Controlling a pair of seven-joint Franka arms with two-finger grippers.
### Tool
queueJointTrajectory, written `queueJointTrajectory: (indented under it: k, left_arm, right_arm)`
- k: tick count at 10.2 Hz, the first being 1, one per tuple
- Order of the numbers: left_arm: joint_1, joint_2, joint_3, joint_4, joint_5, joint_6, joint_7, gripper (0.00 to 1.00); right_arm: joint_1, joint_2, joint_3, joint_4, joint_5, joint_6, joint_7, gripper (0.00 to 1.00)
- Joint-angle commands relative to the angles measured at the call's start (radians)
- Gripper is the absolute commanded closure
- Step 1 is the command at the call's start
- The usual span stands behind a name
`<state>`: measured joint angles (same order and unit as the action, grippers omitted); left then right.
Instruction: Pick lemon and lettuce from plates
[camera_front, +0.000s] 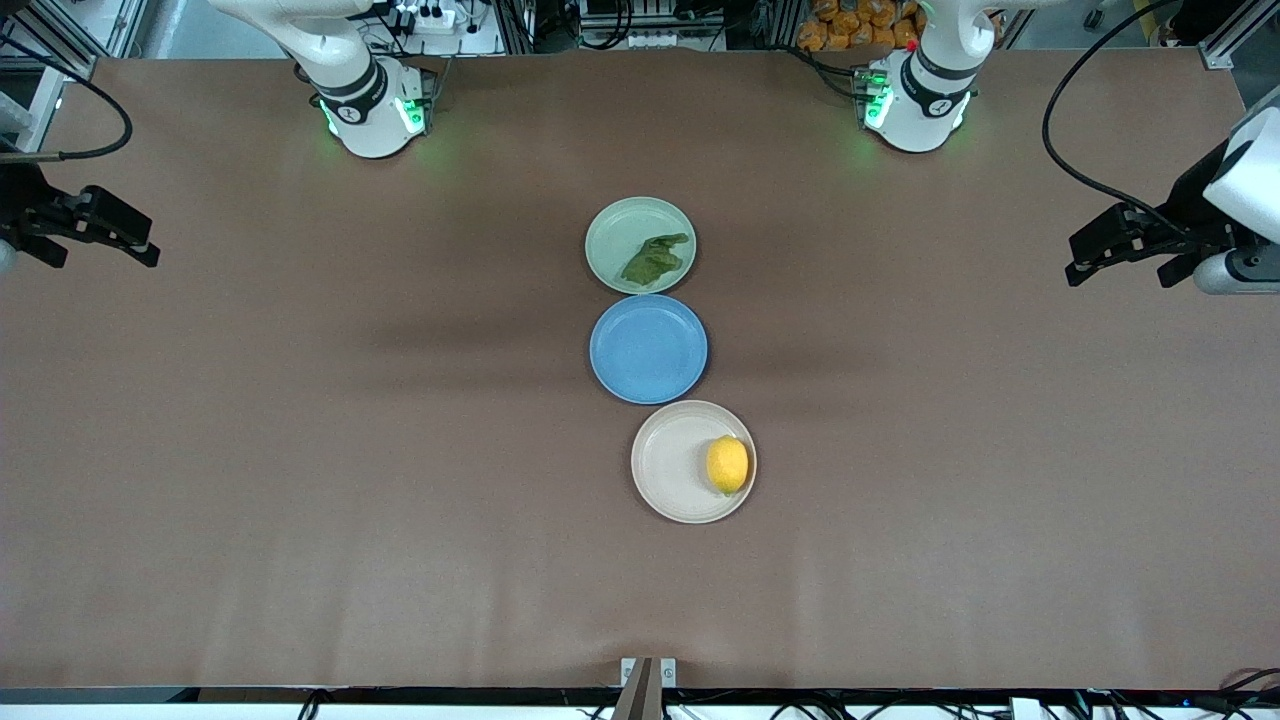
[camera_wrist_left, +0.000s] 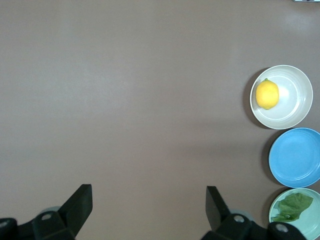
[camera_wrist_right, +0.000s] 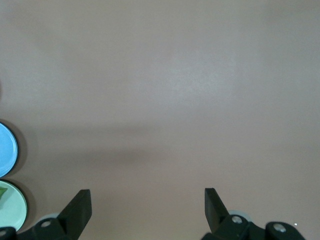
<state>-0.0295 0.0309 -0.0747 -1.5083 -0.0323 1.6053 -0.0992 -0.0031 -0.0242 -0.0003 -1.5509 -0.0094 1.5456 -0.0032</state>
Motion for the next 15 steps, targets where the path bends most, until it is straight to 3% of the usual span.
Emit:
queueJointTrajectory:
  k: [1, 15]
  left_arm:
    - [0.002, -0.003, 0.003, 0.000, -0.002, -0.002, 0.013, 0.00]
    - [0.000, 0.000, 0.003, -0.001, 0.017, 0.012, 0.012, 0.00]
  right_arm:
    - [0.000, 0.001, 0.000, 0.017, -0.014, -0.016, 0.003, 0.00]
    - [-0.005, 0.001, -0.001, 0.012, -0.015, -0.042, 0.003, 0.00]
